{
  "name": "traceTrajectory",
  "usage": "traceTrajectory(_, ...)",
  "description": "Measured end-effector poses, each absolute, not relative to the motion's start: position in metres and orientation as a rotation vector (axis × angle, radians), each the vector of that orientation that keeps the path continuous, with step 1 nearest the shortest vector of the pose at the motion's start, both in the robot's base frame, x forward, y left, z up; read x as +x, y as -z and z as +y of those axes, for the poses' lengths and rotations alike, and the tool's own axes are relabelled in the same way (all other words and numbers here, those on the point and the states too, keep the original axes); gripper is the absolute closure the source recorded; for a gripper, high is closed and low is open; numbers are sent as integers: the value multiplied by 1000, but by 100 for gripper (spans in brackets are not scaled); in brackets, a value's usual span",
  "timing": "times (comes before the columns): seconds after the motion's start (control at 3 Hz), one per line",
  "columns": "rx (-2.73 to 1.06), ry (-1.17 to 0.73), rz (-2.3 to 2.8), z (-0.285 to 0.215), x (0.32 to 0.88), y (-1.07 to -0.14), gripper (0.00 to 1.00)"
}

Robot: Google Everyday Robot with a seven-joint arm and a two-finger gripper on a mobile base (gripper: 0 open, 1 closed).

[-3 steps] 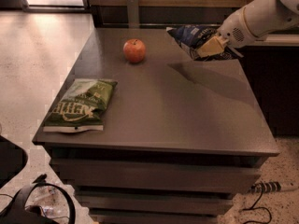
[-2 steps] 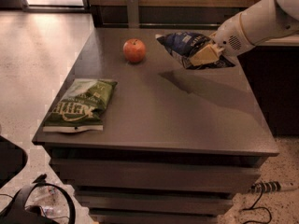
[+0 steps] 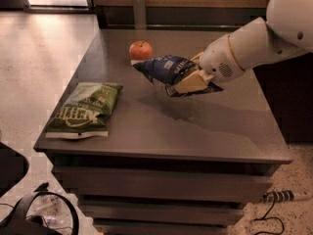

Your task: Move blue chip bag near green jalapeno chip bag

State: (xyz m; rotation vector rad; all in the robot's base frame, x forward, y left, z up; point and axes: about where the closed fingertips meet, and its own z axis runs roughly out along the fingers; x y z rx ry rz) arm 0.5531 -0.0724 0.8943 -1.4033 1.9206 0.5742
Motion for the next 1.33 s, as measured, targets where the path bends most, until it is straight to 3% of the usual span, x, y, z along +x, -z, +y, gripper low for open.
traceTrajectory(0.33, -1498, -608, 1849, -36, 527, -889, 100)
traceTrajectory(1.33, -1509, -613, 1847, -32, 526, -888, 35)
